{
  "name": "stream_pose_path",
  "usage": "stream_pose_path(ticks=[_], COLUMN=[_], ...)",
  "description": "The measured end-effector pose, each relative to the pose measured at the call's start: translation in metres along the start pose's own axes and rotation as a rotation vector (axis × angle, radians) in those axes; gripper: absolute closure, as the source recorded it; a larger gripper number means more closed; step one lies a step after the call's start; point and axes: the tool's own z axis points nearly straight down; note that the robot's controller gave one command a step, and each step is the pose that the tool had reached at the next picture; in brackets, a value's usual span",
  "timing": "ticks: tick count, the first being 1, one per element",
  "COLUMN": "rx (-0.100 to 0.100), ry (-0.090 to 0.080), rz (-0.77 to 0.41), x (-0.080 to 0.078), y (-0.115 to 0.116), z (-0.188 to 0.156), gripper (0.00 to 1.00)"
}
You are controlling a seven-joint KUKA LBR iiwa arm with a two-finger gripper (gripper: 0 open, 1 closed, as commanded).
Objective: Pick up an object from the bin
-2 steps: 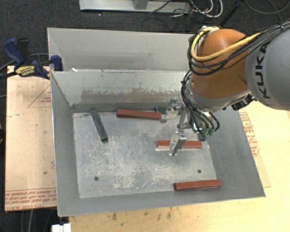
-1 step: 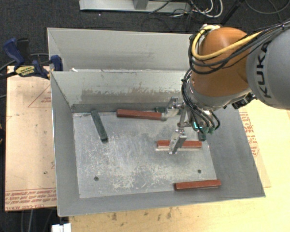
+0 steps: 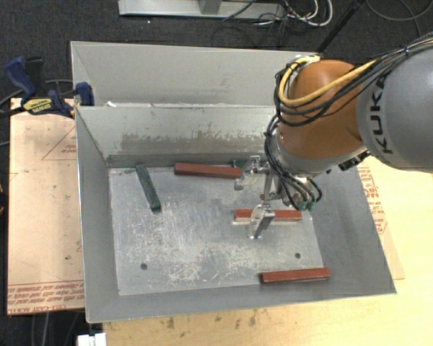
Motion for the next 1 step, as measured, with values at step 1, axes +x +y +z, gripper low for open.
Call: stream_pose_path(ticks=[1], rx=[-0.005], ry=[-0.021], rz=[-0.136], x=[-0.0262], y=[-0.0336], z=[0.1129], gripper=[1.0])
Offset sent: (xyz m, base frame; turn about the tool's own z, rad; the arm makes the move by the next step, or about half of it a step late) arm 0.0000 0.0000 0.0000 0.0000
